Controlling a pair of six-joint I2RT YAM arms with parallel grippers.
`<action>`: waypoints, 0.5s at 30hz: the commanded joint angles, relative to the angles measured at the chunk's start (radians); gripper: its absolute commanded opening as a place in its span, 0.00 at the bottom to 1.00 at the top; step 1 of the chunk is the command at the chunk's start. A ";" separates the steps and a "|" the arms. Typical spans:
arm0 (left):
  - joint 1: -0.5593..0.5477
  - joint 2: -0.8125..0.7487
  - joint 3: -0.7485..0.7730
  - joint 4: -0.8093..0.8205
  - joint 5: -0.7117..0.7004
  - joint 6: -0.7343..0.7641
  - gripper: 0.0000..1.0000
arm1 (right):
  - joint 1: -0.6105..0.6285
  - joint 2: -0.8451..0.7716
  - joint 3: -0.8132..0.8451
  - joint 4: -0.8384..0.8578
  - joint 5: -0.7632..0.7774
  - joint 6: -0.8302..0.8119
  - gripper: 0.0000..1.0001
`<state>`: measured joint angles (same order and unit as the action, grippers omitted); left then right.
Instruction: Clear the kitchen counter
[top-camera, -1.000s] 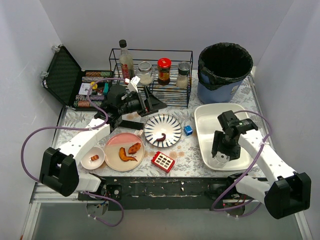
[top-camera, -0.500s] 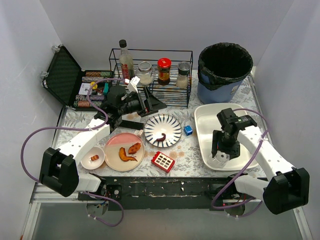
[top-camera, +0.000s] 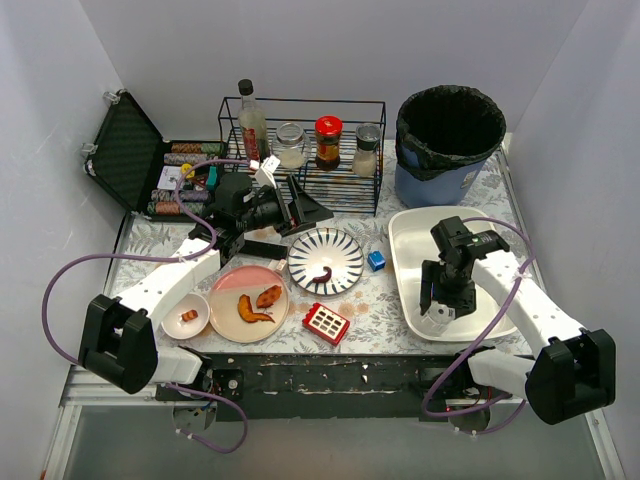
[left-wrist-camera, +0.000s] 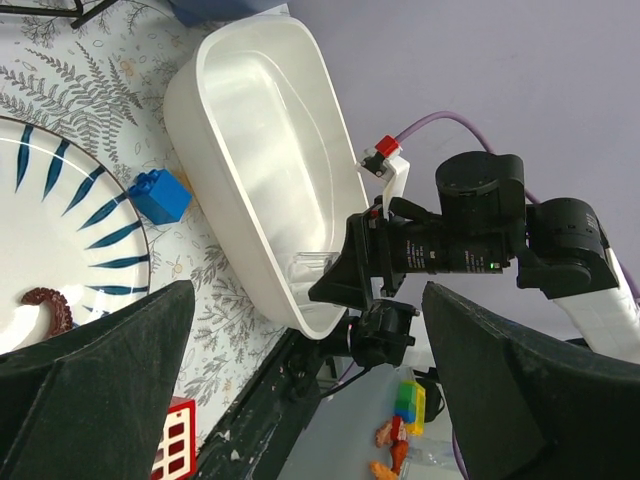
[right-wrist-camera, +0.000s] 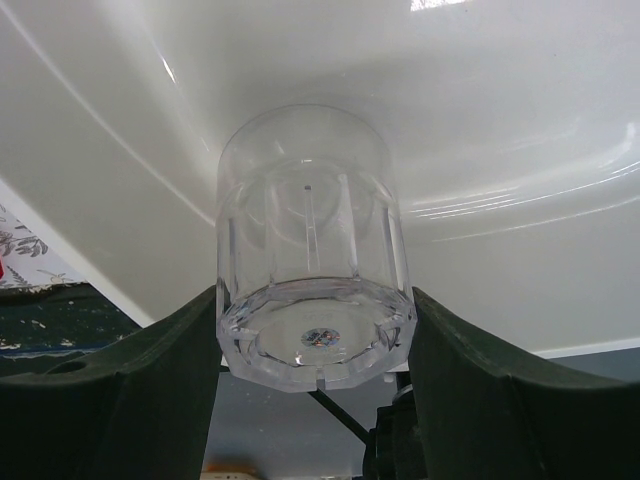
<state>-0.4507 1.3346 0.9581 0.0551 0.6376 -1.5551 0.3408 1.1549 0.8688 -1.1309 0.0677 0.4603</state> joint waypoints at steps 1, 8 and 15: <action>0.000 -0.020 0.010 -0.024 -0.010 0.020 0.98 | 0.003 0.003 0.038 -0.024 0.026 0.000 0.71; 0.000 -0.022 0.027 -0.081 -0.038 0.044 0.98 | 0.003 0.025 0.065 -0.033 0.060 -0.003 0.89; 0.000 -0.026 0.045 -0.119 -0.052 0.055 0.98 | 0.003 0.019 0.096 -0.029 0.063 -0.002 0.91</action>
<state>-0.4507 1.3346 0.9585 -0.0154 0.6109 -1.5295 0.3408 1.1820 0.8982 -1.1461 0.1062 0.4629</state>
